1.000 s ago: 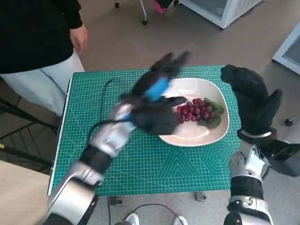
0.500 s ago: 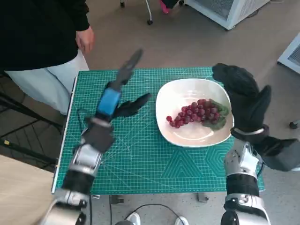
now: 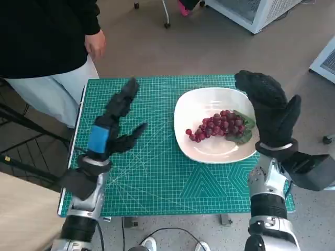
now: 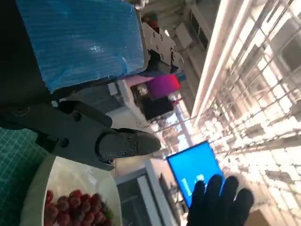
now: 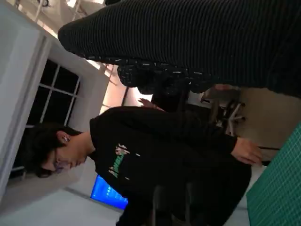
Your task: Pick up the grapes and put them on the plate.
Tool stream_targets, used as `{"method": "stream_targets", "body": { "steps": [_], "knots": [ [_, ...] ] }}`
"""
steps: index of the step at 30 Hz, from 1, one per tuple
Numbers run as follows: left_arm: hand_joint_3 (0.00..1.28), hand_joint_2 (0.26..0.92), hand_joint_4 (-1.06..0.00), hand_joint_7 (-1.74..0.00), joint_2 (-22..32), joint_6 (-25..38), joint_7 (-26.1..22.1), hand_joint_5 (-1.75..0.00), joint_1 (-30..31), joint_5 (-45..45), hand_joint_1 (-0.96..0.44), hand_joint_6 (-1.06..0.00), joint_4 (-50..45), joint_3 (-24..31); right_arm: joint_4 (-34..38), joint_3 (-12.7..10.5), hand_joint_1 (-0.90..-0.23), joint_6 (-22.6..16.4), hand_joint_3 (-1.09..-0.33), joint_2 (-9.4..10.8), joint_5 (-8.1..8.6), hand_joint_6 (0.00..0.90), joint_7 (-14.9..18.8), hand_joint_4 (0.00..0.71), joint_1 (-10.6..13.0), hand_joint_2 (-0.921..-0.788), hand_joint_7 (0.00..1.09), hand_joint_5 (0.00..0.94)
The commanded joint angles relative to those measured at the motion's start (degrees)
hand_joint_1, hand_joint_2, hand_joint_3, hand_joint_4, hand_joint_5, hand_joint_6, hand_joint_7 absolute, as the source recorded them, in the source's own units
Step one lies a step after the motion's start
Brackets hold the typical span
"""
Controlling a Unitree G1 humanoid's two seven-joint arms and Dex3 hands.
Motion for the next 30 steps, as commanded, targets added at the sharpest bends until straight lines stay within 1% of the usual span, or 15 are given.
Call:
{"method": "stream_targets", "body": {
  "steps": [1,8,18,30],
  "knots": [
    [0.36,0.921,-0.32,-0.07,-0.09,-1.24,-0.68,-0.01,0.71,-0.66,-0.21,-0.34,-2.05,0.99,1.22,0.05,-0.59,0.3,-0.568,-0.14,-0.45,0.434,0.22,0.353,0.35,-0.921,0.01,0.009],
    [0.37,0.921,-0.33,-0.07,-0.29,-1.57,-0.63,-0.01,1.89,-0.23,-0.24,-0.33,-3.0,1.73,1.28,0.15,-0.594,0.17,-0.569,-0.27,-0.72,0.434,0.3,0.354,0.22,-0.921,0.01,0.007],
    [0.37,0.921,-0.33,-0.07,-1.0,-0.13,-1.5,0.0,3.22,-1.69,-0.22,-0.34,-4.56,2.04,1.58,0.35,-0.591,-0.38,-0.569,-0.32,-1.24,0.441,0.36,0.35,0.24,-0.921,0.01,0.003],
    [0.37,0.921,-0.33,-0.07,-1.5,0.15,-2.8,0.0,4.38,-3.43,-0.22,-0.34,-5.13,2.4,2.11,0.48,-0.591,-0.76,-0.572,-0.67,-1.09,0.441,1.18,0.347,0.22,-0.921,0.01,0.001]
  ]
}}
